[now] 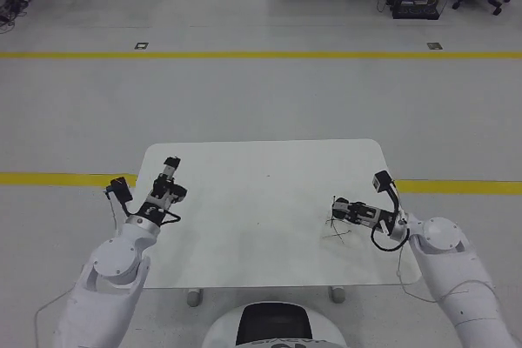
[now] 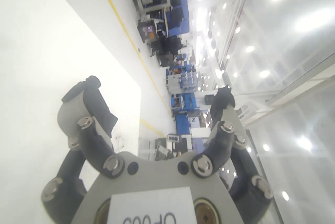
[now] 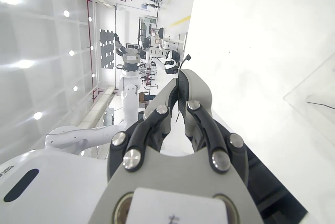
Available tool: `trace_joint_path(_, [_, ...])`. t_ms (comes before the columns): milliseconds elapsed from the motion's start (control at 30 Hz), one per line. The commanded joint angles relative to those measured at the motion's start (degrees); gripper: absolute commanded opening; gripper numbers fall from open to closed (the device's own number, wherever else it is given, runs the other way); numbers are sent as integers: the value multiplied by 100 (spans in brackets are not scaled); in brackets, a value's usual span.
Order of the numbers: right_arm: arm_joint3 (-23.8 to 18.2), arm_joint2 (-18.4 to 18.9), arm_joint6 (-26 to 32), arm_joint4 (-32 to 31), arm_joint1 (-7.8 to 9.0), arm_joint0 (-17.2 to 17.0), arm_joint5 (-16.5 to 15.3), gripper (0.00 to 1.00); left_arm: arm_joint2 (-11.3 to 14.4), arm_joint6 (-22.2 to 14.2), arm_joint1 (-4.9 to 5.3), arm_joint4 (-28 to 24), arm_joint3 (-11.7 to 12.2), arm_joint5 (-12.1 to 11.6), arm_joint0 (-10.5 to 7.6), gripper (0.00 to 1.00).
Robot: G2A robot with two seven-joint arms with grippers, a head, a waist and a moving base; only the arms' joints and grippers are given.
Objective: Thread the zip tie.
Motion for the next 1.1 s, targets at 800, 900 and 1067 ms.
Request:
trace_joint_path(800, [-801,-81,-1351,440,-211,-743,0,0,1423,-212,-149,308,138,131,-614,100])
trace_joint_path(900, [-801,-81,-1351,440,-211,-743,0,0,1423,-212,-149,308,138,131,-614,100])
trace_joint_path(1067, [-801,-81,-1351,440,-211,-743,0,0,1423,-212,-149,308,138,131,-614,100])
